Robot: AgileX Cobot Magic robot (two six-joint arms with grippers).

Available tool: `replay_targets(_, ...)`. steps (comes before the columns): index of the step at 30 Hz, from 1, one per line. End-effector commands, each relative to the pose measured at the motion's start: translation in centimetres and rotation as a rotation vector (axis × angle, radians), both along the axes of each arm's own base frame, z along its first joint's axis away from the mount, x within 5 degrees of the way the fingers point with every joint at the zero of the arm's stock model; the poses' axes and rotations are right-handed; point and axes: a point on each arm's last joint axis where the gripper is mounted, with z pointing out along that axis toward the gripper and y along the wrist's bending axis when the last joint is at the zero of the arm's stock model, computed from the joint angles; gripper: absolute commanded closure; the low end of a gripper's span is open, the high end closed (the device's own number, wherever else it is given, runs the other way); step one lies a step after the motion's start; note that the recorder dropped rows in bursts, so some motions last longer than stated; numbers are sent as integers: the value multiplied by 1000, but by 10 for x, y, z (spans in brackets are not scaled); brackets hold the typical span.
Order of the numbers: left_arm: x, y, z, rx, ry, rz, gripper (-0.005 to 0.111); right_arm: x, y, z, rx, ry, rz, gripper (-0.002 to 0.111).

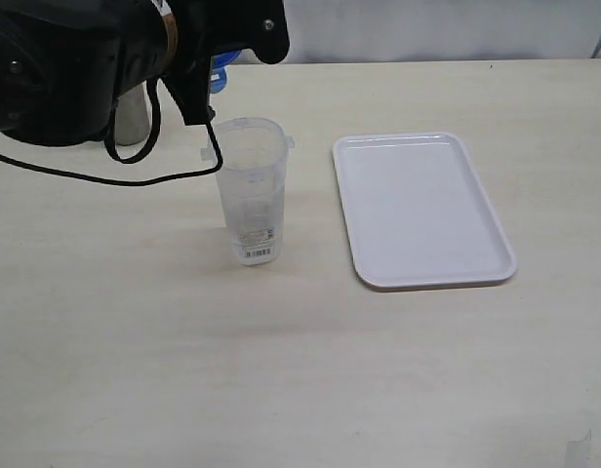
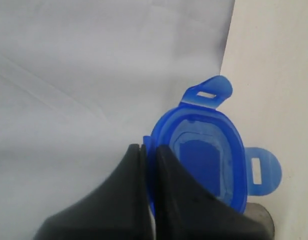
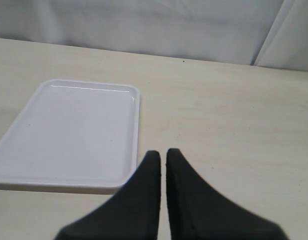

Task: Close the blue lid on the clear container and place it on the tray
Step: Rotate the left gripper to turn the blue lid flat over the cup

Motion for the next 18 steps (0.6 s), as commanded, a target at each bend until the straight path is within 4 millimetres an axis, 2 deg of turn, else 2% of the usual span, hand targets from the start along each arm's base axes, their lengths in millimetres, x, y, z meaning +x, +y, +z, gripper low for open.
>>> replay_targets(1,3,-5,-10,-38,41,-25,107,0,0,0,-8,-5,-1,104)
replay_targets(12,-14,-24,-11,-53,61,-78,107,0,0,0,11,-4,0,104)
replay_targets(18,-19,-28,-13,-46,86,-82,107,0,0,0,11,-4,0,104)
